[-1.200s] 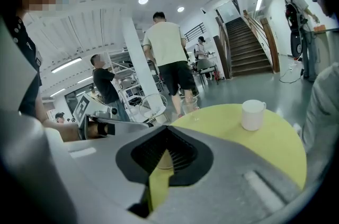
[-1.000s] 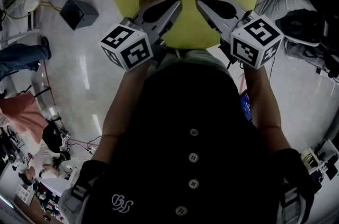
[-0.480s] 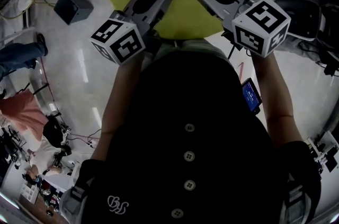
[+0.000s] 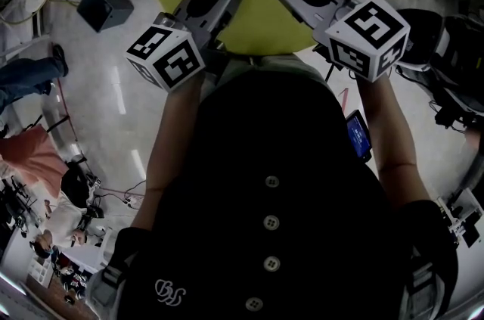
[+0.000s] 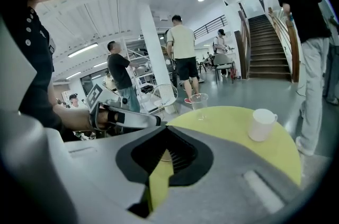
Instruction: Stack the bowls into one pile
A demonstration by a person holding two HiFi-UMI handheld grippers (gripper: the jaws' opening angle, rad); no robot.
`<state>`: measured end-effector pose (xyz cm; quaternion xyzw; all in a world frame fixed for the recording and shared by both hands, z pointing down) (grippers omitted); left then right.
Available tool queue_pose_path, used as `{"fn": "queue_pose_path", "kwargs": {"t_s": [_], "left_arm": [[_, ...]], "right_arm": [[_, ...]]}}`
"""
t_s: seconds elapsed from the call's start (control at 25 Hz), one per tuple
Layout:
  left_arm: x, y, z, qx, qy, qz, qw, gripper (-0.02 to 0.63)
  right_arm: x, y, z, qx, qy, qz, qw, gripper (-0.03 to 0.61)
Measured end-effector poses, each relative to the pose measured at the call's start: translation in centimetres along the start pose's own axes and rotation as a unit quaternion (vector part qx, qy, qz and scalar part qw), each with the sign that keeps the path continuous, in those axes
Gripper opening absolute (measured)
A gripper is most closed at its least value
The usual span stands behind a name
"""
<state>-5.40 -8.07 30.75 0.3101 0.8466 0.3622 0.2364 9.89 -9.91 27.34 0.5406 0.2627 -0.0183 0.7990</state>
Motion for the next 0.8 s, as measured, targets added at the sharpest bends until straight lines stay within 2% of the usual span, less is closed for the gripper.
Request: {"fn": "queue_pose_path", "kwargs": {"t_s": [0.52,0.8], "left_arm": [[1.3,0.4,-1.3,0.005,-0.014,0.009,0.9999,0.043],[2.0,-0.4,-0.7,0.009,-0.01,0.008,0.9999,0.043]], "right_arm": [[-1.7,1.3,-0.7,-0.026,-0.008,0.009,1.0,0.003],[-1.6,0.7,-1.8,-0.078,-0.007,0.036,0.996,0.003]]}}
Point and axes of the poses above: the fingertips, and each gripper's own axes: x backward along the fingers, z to its right, y out of its underside, the point moved 7 cm from there along x, backward along the fingers, and after that the axes turned 2 degrees about -y, right-handed, at the moved point
